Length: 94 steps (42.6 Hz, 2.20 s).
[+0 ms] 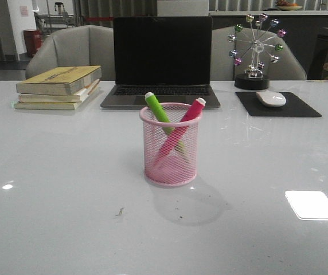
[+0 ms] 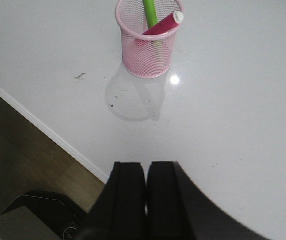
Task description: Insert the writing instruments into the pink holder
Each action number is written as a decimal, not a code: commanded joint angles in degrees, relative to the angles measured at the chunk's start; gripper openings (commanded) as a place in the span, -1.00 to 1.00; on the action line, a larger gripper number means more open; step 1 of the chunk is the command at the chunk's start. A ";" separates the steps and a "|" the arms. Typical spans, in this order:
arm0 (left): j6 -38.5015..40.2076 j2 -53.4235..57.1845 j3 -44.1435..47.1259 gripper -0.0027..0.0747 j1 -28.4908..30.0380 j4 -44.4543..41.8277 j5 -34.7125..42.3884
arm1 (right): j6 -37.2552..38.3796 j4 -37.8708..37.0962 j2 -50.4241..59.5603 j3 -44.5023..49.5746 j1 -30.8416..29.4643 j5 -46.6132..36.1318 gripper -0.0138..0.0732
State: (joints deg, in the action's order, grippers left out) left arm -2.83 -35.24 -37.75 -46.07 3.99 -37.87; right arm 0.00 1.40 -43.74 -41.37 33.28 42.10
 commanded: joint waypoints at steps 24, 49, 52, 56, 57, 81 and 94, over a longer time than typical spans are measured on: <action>-2.56 3.29 1.16 -0.69 4.12 -2.25 7.82 | -0.57 -0.01 0.35 -1.60 -0.18 -2.63 -0.55; -2.56 36.51 38.26 -0.69 42.63 0.79 38.19 | -0.57 -0.01 0.41 -1.60 -0.18 -2.27 -0.55; -2.56 36.62 38.28 -0.69 43.08 0.89 38.53 | -0.57 -0.01 0.41 -1.60 -0.18 -2.19 -0.55; -2.56 36.63 38.28 -0.69 43.22 0.89 38.52 | -0.57 -0.01 0.41 -1.60 -0.18 -2.07 -0.55; -2.56 36.51 38.28 -0.69 43.22 0.89 38.52 | -0.57 -0.01 0.41 -1.60 -0.18 -2.07 -0.55; -2.56 36.64 38.28 -0.69 43.07 0.75 39.61 | -0.57 -0.01 0.41 -1.60 -0.18 -2.07 -0.55; -2.56 36.64 38.28 -0.70 43.07 0.75 39.61 | -0.57 -0.01 0.41 -1.60 -0.18 -2.07 -0.55</action>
State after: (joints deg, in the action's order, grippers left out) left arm -5.32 0.26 0.30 -3.19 4.28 -3.53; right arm 0.00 1.40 -43.74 -41.37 33.28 43.25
